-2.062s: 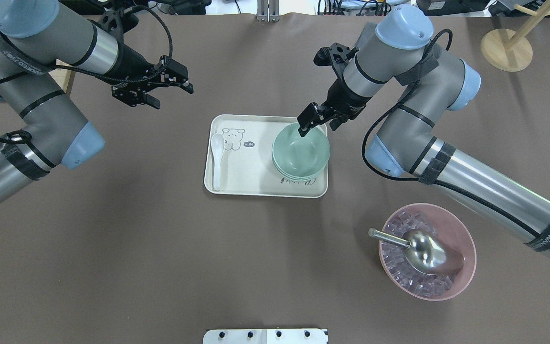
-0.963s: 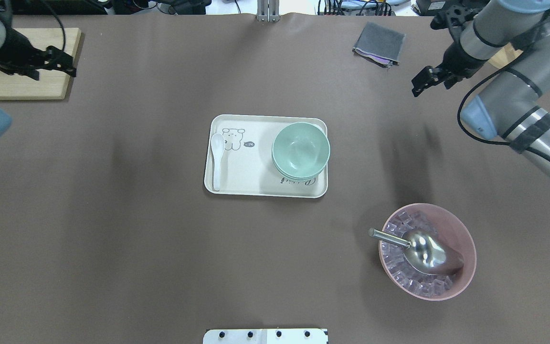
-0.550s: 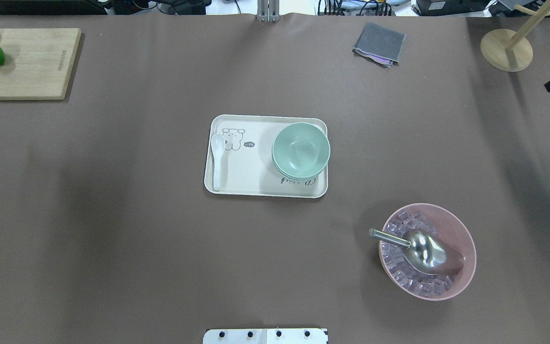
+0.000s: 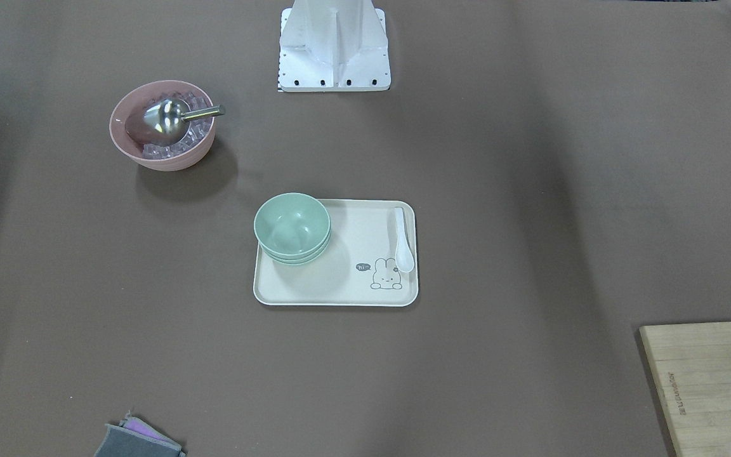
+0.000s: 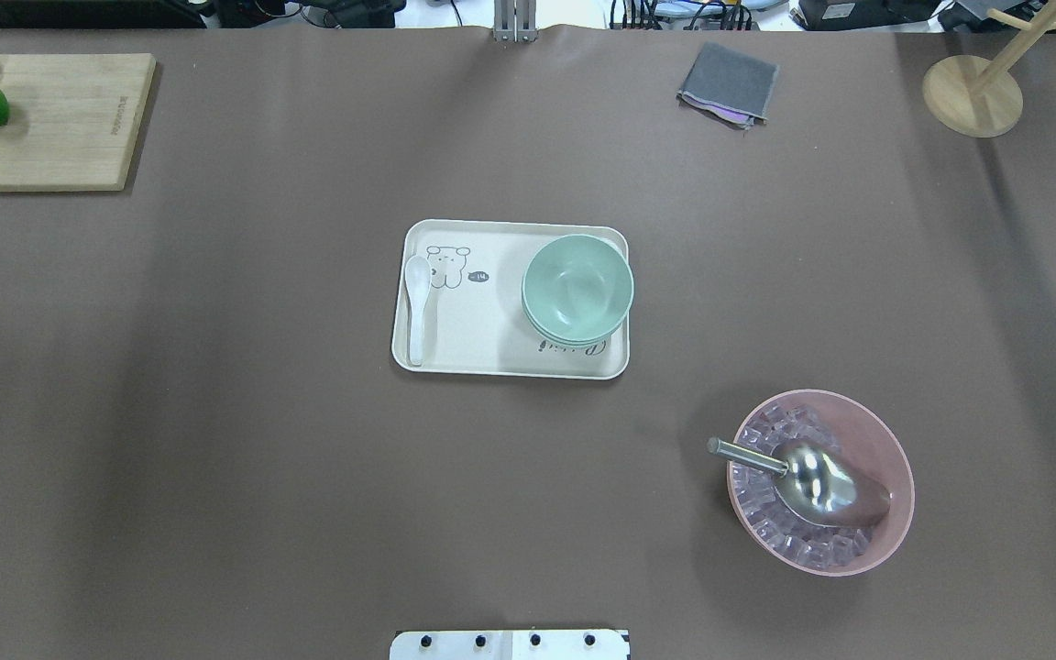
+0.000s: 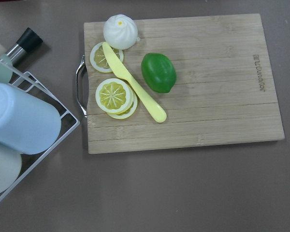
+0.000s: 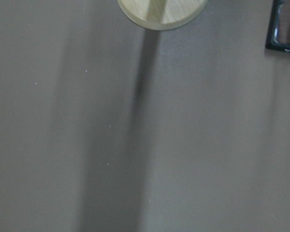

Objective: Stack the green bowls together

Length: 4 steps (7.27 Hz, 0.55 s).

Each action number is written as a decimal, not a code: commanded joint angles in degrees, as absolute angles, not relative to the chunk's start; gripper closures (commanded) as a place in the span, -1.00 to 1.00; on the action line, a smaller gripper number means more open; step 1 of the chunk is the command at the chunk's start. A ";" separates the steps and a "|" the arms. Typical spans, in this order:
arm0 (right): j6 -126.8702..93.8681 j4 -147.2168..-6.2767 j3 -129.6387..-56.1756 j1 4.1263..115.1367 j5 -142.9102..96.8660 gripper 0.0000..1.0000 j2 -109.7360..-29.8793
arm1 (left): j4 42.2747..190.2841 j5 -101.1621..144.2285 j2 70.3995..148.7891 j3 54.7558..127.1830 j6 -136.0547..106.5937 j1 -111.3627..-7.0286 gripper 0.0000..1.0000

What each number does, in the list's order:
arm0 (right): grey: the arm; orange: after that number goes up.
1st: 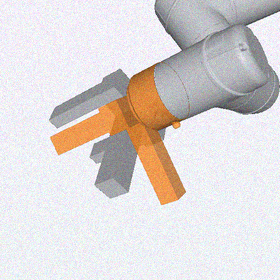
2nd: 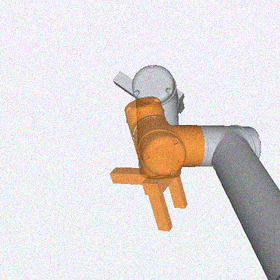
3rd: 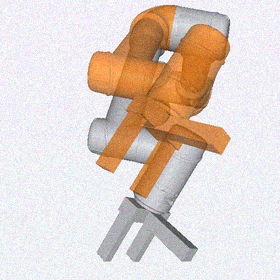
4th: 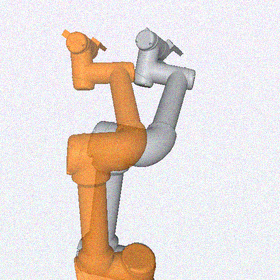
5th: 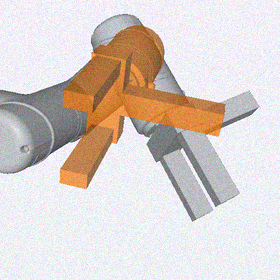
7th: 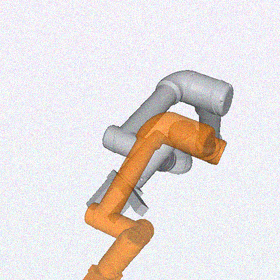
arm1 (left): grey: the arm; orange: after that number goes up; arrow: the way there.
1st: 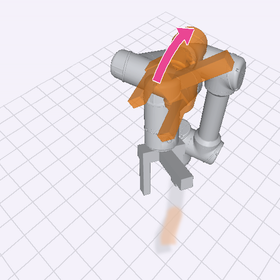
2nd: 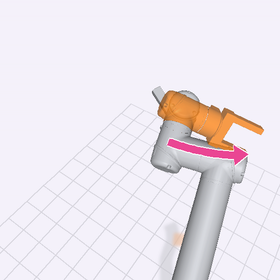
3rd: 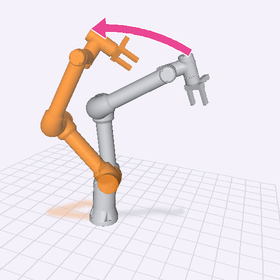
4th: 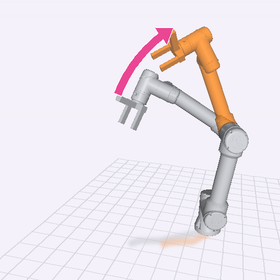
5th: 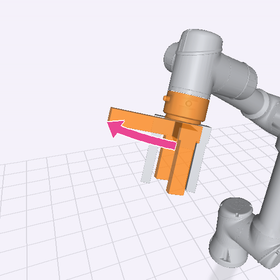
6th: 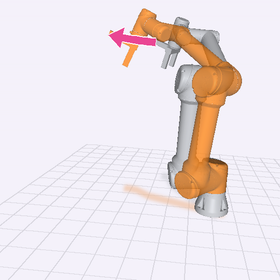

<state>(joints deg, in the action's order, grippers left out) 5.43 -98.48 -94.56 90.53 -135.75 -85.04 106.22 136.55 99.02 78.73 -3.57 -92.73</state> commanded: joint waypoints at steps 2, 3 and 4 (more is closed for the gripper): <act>6.77 -108.74 -102.05 90.88 -130.34 -1.00 -86.05 | 107.22 136.49 96.68 78.22 -2.81 -92.72 -0.96; 6.94 -105.41 -100.21 90.44 -130.08 -1.00 -86.22 | 107.05 136.41 96.59 78.14 -2.90 -92.72 -0.96; 7.29 -101.29 -94.97 90.44 -130.17 -1.00 -87.61 | 107.14 136.23 93.55 78.40 -2.99 -92.72 -0.96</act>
<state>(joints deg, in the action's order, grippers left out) 7.01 -105.58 -99.52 90.62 -130.37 -86.46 107.08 136.40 95.94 78.27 -2.91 -92.74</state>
